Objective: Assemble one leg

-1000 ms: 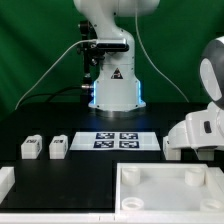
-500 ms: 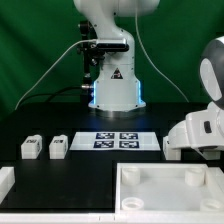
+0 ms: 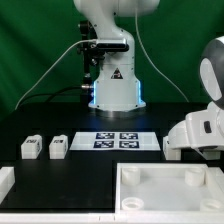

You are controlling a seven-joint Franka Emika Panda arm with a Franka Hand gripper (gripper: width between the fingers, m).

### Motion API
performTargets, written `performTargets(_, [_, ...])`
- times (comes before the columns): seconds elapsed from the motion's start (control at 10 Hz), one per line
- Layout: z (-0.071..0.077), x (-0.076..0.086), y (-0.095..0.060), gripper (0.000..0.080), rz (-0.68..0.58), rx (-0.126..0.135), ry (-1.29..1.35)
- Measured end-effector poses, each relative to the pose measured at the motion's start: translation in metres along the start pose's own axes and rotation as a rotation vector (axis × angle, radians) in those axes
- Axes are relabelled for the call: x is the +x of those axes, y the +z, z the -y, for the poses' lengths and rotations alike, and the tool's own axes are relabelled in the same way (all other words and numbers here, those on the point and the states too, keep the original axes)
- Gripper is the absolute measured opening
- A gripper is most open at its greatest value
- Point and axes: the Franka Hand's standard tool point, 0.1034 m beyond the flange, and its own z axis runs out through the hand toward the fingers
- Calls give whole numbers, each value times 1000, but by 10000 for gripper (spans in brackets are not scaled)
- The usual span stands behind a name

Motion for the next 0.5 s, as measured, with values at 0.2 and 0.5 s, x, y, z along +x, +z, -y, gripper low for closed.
performTargets(0.2, [-28,-22,-51,287,-25,9,-49])
performTargets(0.5, [-40,-57,-89,288,-134,1,-36])
